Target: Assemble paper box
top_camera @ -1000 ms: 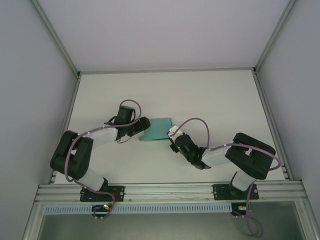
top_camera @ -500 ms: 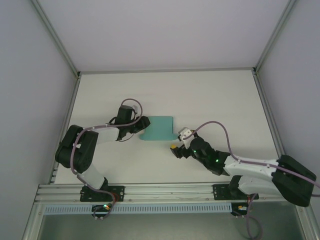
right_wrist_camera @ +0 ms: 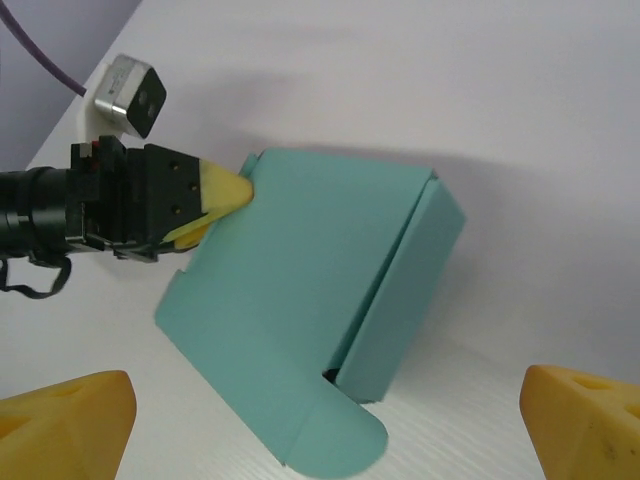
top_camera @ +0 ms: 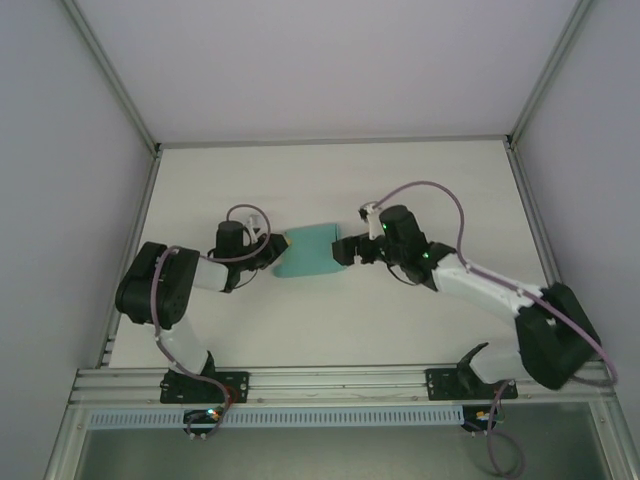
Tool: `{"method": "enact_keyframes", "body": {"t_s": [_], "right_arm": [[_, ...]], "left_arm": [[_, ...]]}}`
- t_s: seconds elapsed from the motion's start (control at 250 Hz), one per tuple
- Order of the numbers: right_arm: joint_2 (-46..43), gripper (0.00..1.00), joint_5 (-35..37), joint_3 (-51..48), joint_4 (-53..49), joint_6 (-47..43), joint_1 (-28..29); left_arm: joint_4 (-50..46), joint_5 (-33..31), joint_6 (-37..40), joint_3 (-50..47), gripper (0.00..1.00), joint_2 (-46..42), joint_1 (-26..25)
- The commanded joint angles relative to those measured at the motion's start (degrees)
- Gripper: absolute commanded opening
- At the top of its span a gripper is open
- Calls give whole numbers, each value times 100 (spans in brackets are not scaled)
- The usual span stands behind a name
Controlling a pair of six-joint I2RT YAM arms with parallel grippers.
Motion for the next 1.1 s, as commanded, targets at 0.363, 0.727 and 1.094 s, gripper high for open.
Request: {"method": "enact_keyframes", "body": {"t_s": [0.363,0.727,1.094], "right_arm": [[2624,90,-2930,1342,206,1182,-436],[2627,44,-3405,1092,1458,2004,-543],[1543,40,-3558,200,1108,2695,-1398]], "left_arm": [[-83,-103,-178,-454,16,730,151],[-949,-247,516,14,28,-34,-164],[-5178,-4441,4726,2060,100,-2133,-2435]]}}
